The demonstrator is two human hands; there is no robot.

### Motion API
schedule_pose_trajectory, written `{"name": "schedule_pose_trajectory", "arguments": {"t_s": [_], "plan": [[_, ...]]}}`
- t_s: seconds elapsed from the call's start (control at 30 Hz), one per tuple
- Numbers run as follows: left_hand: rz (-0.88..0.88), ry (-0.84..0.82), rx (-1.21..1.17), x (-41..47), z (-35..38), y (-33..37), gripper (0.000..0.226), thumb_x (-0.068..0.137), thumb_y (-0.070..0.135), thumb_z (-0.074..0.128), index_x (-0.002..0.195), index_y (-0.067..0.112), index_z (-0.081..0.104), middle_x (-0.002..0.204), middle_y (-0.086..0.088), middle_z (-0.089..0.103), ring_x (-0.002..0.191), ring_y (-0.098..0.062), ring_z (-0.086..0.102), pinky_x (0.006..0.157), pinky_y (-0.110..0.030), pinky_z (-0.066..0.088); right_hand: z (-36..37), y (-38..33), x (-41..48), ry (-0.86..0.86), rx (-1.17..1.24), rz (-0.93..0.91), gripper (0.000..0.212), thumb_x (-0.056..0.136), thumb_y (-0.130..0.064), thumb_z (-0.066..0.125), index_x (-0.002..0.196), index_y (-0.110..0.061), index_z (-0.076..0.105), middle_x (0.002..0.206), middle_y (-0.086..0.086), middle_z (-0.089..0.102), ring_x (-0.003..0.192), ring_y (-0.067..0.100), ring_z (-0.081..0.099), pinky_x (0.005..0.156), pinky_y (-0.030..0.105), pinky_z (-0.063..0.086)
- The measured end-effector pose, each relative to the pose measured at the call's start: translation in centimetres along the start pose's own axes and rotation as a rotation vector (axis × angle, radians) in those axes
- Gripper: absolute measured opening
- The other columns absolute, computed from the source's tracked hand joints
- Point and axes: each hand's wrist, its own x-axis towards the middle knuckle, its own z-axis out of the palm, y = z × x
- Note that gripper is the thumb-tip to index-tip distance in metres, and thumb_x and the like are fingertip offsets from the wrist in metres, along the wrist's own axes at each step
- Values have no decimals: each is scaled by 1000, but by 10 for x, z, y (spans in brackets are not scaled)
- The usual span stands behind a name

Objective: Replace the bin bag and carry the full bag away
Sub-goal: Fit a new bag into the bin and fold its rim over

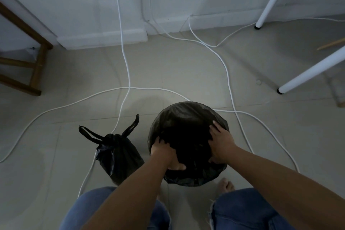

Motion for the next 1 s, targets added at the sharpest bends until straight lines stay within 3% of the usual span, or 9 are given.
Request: {"name": "schedule_pose_trajectory", "arguments": {"t_s": [0.1,0.27,0.37,0.43,0.53,0.63,0.73,0.83,1.0], "plan": [[-51,-17,122,-3,13,1,113,67,91,30,156,24,6,164,-8,4,150,-31,-6,118,-51,-16,10,-1,0,-31,-50,8,98,78,-83,21,154,-23,5,162,12,3,149,28,-9,110,51,-26],[-60,-27,162,-3,9,1,117,66,90,36,156,23,1,164,-9,4,150,-30,-5,117,-52,-16,2,-3,0,-124,-30,-3,103,75,-86,23,153,-24,-1,162,10,1,149,28,-11,112,52,-25],[29,105,106,-9,-4,3,87,80,65,51,150,20,29,154,-12,31,144,-34,23,119,-56,1,-7,-10,4,-52,120,-78,89,81,-74,36,152,-25,18,160,11,16,148,32,4,117,54,-11],[156,211,-45,-7,-8,8,59,86,50,53,136,19,49,139,-12,50,128,-32,45,113,-51,28,-13,-21,6,11,291,-207,70,88,-61,40,147,-25,34,154,7,33,144,29,23,119,51,1],[292,70,-304,-2,-2,20,49,93,48,46,133,21,54,134,-11,57,118,-31,53,101,-42,44,-16,-39,7,-139,374,-287,62,95,-52,29,151,-25,24,158,5,26,145,27,21,120,48,4],[306,-84,-306,-4,11,31,56,96,50,37,146,24,41,150,-10,42,134,-33,41,113,-43,31,-12,-48,1,-314,364,-282,64,97,-53,19,153,-26,3,163,3,3,149,29,4,120,48,0],[309,-156,-285,-8,19,32,58,95,50,38,145,21,41,149,-11,42,134,-34,40,111,-44,31,-13,-45,-6,-419,520,-282,71,93,-63,30,152,-25,21,159,7,23,144,31,23,116,45,17],[263,56,-471,-2,11,22,41,88,39,52,120,15,61,123,-14,63,114,-35,58,92,-38,47,-18,-28,2,-193,787,-227,58,87,-56,53,134,-21,52,136,10,54,120,30,52,98,35,41],[153,376,-757,11,-30,-2,45,88,30,56,131,18,55,132,-15,60,122,-32,55,103,-40,45,-35,13,21,151,1158,-42,47,87,-41,60,130,-23,54,135,6,58,122,26,54,99,32,42]]}}
